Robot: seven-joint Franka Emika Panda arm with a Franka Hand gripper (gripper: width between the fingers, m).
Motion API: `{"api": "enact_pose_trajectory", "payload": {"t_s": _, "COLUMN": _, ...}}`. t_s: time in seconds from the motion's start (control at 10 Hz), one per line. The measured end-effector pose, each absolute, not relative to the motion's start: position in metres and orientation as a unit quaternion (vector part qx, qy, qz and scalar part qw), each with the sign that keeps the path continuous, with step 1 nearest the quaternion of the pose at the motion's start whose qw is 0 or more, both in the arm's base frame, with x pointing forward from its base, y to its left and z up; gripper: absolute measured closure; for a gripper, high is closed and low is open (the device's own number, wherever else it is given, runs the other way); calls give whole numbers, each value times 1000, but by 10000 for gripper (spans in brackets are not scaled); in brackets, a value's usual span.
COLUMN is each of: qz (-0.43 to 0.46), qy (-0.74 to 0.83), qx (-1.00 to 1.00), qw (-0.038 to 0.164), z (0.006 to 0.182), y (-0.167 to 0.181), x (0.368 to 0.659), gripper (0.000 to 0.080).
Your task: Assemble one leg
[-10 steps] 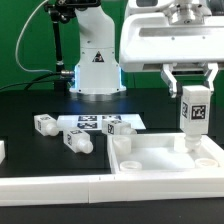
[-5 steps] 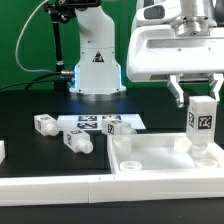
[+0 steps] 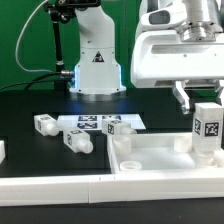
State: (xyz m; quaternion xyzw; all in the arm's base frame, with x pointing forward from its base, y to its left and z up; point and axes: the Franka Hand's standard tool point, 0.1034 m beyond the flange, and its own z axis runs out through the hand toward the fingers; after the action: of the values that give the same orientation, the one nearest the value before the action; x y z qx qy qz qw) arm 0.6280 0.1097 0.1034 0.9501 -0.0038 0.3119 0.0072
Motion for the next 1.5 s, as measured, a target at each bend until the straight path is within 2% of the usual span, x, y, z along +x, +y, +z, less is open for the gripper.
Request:
{"api": "enact_pose_trajectory", "payload": {"t_s": 0.3, "qz": 319, "qy": -5, "qx": 948, "qw": 5, "z": 104, "y": 116, "x": 630, "gripper": 514}}
{"api": "enact_pose_trajectory", "payload": {"t_s": 0.9, "qz": 319, "qy": 3, "qx": 948, "qw": 5, "z": 103, "y": 119, "x": 608, "gripper": 514}}
{"api": "enact_pose_trajectory", "payload": {"t_s": 1.5, "qz": 318, "qy": 6, "qx": 948, "qw": 13, "z": 101, "y": 109, "x": 619, "gripper": 514}}
